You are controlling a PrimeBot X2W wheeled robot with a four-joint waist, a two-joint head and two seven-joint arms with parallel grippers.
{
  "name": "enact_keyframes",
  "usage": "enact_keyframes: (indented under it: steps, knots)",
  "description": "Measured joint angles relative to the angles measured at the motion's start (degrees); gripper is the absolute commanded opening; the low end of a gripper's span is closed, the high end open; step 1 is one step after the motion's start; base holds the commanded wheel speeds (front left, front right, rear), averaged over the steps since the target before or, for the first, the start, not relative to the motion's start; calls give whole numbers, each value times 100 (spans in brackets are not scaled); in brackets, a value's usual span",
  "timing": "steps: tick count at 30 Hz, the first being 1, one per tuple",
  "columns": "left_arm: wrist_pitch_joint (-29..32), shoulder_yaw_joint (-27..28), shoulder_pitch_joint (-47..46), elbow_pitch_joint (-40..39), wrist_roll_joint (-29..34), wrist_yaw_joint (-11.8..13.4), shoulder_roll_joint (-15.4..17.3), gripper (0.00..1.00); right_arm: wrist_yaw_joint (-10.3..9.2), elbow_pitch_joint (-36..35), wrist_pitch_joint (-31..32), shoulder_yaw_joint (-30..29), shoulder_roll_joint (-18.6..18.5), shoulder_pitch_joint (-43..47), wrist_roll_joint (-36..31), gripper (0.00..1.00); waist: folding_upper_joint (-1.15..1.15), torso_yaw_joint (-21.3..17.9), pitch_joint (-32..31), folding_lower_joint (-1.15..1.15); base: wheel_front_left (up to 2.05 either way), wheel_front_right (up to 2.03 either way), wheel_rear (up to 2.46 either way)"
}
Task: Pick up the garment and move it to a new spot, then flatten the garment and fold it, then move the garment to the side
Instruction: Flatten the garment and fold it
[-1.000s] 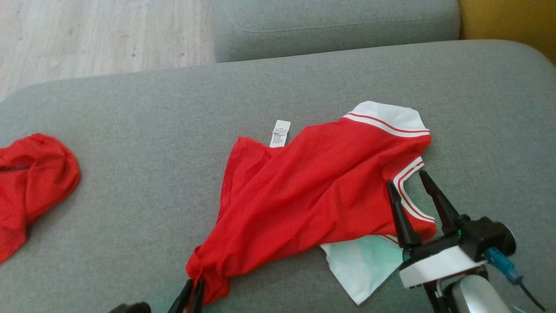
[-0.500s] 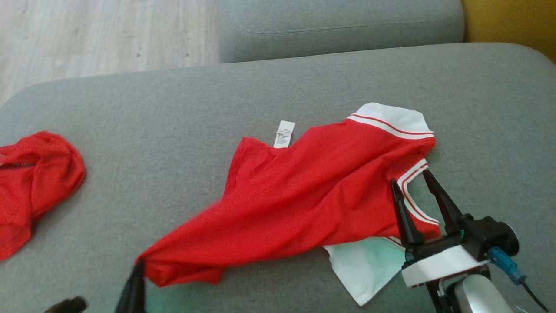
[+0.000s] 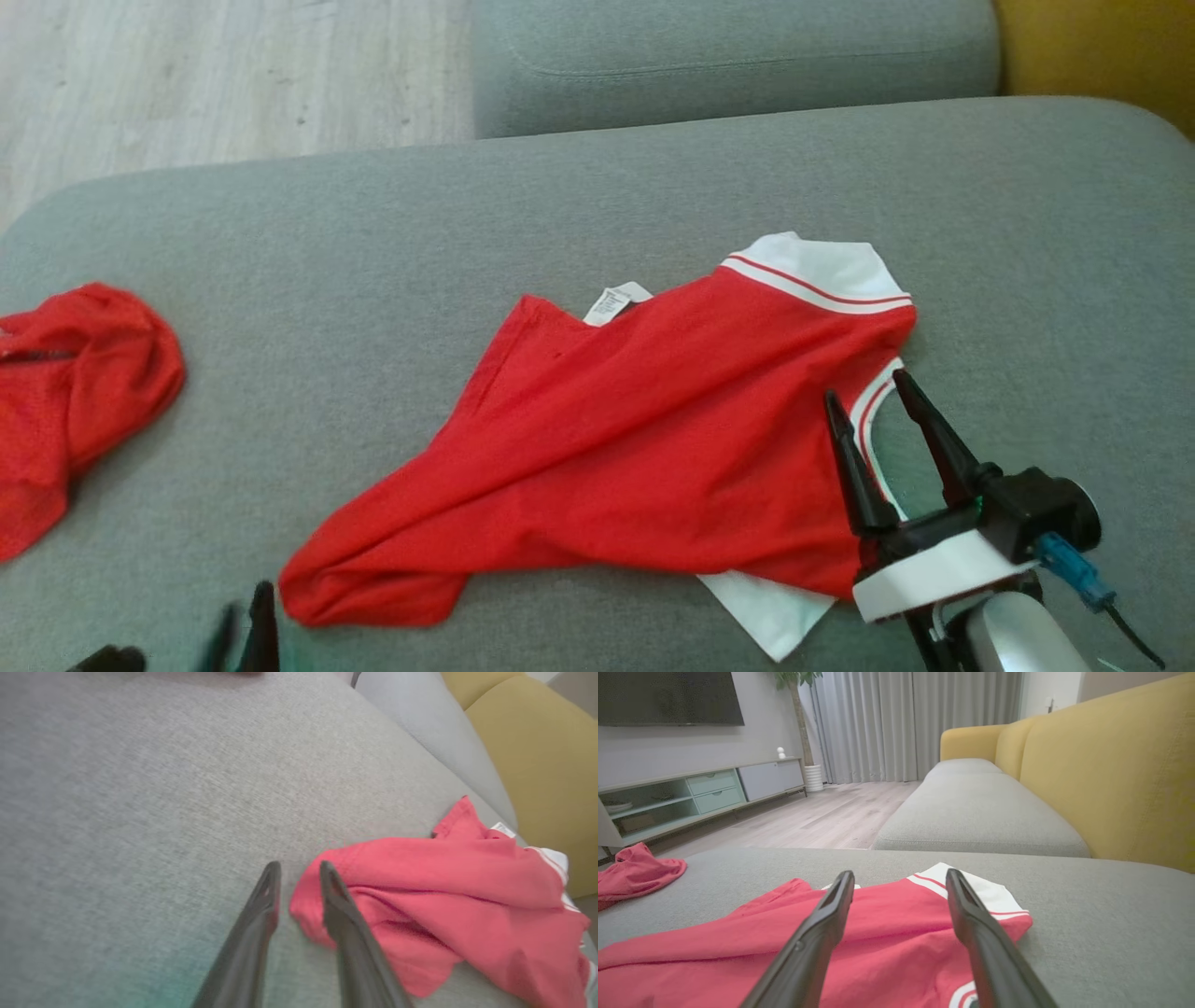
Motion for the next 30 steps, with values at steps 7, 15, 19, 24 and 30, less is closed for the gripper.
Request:
enact_keyframes:
  steps: [7,15,19,24,30]
  knots:
    - [-226,-4,198,-113,620,703,382,100,0,2,0,-15,-4,4,0,100,0,-202,-13,0,0,0,0]
    - [172,-915,246,-1379,1217,727,338,100,0,2,0,5,-5,3,0,100,0,-393,-53,0,0,0,0]
    - [768,-1936,-291,-1443,1499,428,-93,100,0,1,0,36,-5,-1,1,100,0,-548,-52,0,0,0,0]
    - [1313,-2870,-743,-883,1726,-24,-627,100,0,-1,0,55,-2,-15,10,100,0,-750,2,0,0,0,0]
    - [1352,-3371,-1373,-35,2065,-405,-988,100,0,-14,0,42,-9,-78,10,100,0,-971,202,0,0,0,0]
